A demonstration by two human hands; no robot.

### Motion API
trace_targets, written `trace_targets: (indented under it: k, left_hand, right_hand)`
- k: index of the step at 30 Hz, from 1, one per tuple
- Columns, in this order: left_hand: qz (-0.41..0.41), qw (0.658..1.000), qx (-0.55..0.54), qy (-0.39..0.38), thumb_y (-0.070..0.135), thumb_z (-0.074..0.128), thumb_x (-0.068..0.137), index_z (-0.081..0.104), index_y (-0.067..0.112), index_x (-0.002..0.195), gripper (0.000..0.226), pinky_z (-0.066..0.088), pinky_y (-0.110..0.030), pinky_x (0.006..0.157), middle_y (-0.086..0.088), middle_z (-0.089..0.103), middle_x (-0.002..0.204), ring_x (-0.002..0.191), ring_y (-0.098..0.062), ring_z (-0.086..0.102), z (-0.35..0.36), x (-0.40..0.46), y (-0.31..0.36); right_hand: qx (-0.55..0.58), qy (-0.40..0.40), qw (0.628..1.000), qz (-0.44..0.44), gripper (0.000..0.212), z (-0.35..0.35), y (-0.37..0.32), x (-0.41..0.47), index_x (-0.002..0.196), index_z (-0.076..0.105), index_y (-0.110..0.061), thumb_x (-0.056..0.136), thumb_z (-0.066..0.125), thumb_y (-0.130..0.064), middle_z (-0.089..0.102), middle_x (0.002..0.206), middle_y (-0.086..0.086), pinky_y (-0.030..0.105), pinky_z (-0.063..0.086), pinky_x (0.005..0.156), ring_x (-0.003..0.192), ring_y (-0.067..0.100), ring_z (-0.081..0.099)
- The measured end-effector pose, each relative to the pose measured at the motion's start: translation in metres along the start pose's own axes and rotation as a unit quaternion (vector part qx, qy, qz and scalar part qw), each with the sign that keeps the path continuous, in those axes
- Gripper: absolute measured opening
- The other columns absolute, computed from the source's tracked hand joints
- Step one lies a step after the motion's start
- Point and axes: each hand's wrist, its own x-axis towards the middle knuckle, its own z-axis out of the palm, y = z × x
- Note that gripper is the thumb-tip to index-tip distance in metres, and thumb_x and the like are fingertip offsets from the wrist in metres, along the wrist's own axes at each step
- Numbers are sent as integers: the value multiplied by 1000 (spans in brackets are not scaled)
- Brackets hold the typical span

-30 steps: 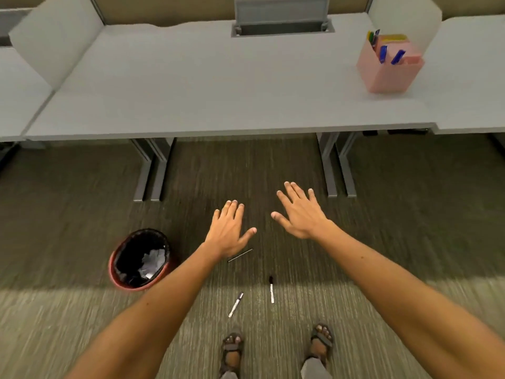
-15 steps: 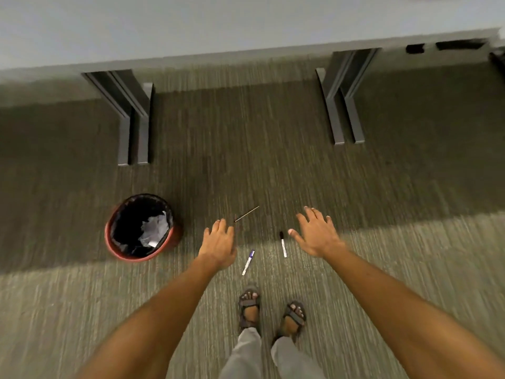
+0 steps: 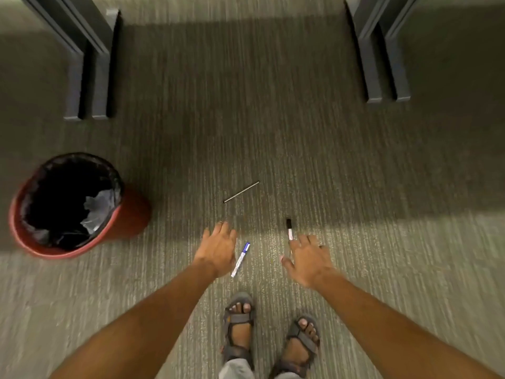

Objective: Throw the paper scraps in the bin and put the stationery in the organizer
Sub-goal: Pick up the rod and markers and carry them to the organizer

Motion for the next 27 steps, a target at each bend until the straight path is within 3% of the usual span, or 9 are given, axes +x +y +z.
trace_targets:
  k: [7,14,17,19,22,25,27]
  left_hand:
    - [-30,999,-3,-17,28,52,89,38,8,134,51,39,-47,106,-13,42,137,129,-29,38,118,91,-14]
    - [36,998,22,43,22,51,90,39,10,131,45,35,-46,108,-11,46,134,126,-28,40,192,147,-1]
    - [49,995,41,77,21,52,90,38,7,132,46,37,-47,107,-15,43,137,127,-30,40,206,167,-4]
    - [78,990,73,96,19,56,86,38,5,131,50,38,-49,106,-19,41,140,130,-33,37,208,181,-10]
    - [119,978,129,110,15,65,78,37,6,133,62,34,-53,110,-23,35,144,136,-37,31,204,204,-25]
    - [101,978,129,127,7,61,78,34,6,140,67,24,-56,116,-26,23,152,143,-42,19,196,226,-40]
    - [66,985,106,116,5,59,80,29,7,144,70,18,-54,119,-27,13,156,145,-44,10,190,239,-47]
  right_hand:
    - [64,-1,997,39,57,109,17,90,140,44,-19,96,39,-54,31,153,12,52,41,107,138,33,30]
    - [80,35,994,63,30,166,40,156,120,67,-24,97,51,-36,32,151,11,45,46,105,132,29,39]
    - [102,79,989,73,22,180,41,178,109,73,-22,95,57,-29,44,144,8,39,49,100,120,24,52]
    - [104,98,987,78,20,185,38,193,104,74,-18,94,59,-27,56,130,6,33,52,87,99,20,59]
    - [111,128,981,98,21,186,31,215,100,74,-10,94,58,-22,62,108,7,36,57,78,83,23,63]
    - [128,150,973,123,16,185,27,229,104,71,-7,91,62,-12,60,118,12,35,57,75,85,27,65]
    - [152,179,960,150,26,184,29,235,114,63,-6,88,67,-7,51,128,16,36,57,79,91,29,62]
